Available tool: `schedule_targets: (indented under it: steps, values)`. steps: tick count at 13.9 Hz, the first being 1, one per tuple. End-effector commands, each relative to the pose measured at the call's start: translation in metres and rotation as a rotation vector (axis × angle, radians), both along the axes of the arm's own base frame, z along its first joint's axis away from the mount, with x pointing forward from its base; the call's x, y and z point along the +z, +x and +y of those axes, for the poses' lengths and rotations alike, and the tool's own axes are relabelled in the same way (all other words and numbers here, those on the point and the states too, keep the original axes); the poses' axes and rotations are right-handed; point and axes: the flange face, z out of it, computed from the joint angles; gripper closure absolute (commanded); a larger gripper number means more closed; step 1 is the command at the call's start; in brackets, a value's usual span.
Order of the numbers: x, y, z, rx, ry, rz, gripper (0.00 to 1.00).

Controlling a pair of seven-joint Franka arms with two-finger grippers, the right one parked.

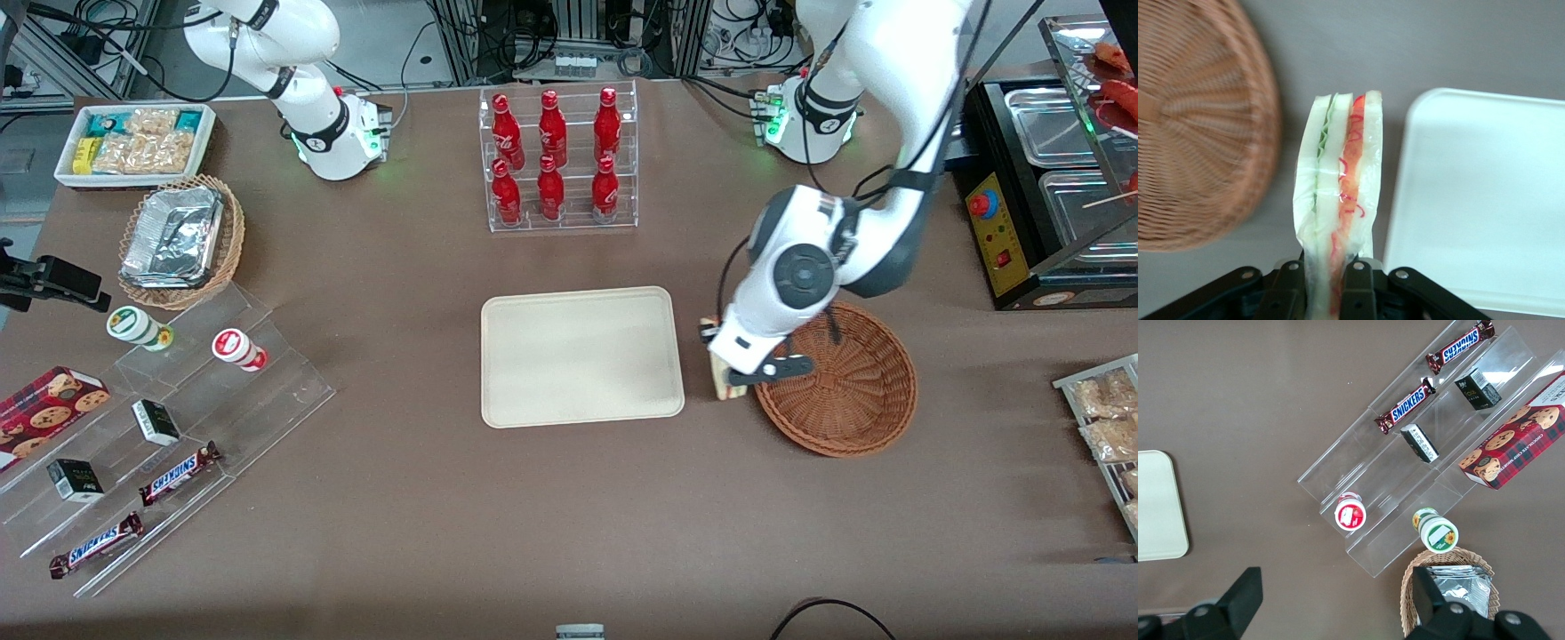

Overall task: Place sandwich from basket to tray
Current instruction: 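Lift the sandwich and carry it with the left gripper over the tray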

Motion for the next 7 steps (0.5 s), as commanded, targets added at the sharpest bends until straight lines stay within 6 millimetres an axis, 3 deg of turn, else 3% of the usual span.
schedule_targets:
  steps: [1,4,7]
  values:
    - [-0.015,0.005,-0.062,0.004,0.002,-0.007,1.00]
    - [-0.026,0.002,-0.127,0.050,-0.007,-0.033,1.00]
    - [-0.040,-0.020,-0.178,0.057,-0.003,-0.039,1.00]
